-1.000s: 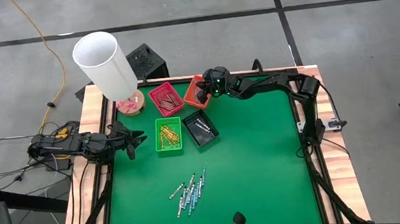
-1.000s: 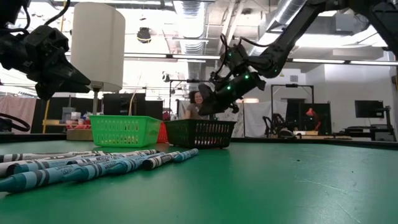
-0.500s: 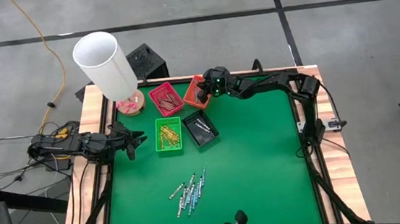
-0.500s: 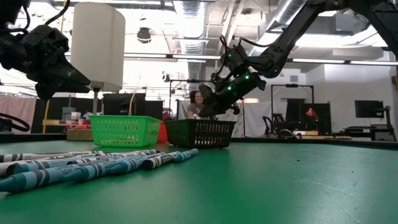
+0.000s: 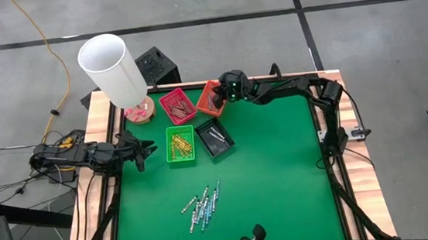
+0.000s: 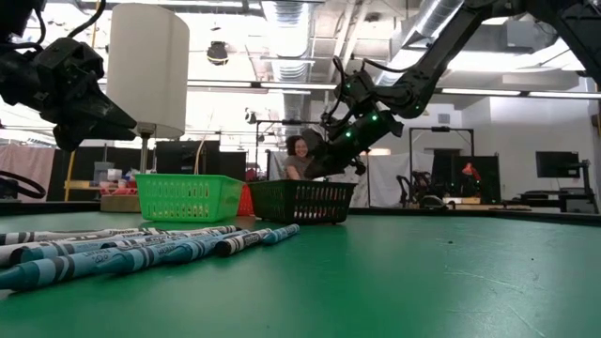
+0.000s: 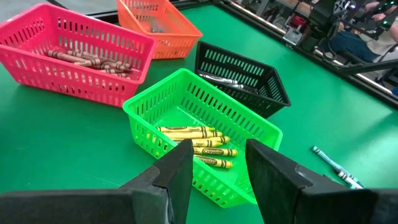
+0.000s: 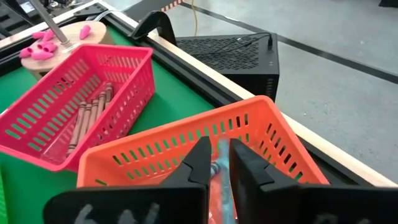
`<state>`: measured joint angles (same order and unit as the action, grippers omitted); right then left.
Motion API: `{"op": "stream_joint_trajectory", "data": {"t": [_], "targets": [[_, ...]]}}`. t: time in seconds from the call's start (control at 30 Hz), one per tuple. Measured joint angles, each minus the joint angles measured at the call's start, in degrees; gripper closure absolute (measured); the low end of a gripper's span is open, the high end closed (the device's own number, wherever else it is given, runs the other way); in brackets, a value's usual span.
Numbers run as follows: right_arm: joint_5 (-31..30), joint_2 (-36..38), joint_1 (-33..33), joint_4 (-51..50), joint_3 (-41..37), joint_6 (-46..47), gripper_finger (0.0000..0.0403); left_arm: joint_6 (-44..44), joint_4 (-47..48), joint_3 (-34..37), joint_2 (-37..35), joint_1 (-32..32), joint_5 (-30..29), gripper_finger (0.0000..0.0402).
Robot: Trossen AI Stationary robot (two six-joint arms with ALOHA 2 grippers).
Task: Sort crayons
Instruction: Put the blue crayon into the orange bin
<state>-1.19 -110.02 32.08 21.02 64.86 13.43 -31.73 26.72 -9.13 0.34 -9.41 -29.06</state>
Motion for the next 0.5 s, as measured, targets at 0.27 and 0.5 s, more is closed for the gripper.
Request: {"op": "stream_joint_trajectory", "data": {"t": [0.27,0.5], "targets": [[0.0,0.0,0.06,-0.01,0.0,-0.25,0.0339,-0.01,0.0,0.0,0.0,0.0,0.0,0.0265],[0.02,0.0,0.6,-0.98,0.0,-0.35,0.0319,-0.01,0.0,0.0,0.0,0.0,-0.02,0.0265]]}}
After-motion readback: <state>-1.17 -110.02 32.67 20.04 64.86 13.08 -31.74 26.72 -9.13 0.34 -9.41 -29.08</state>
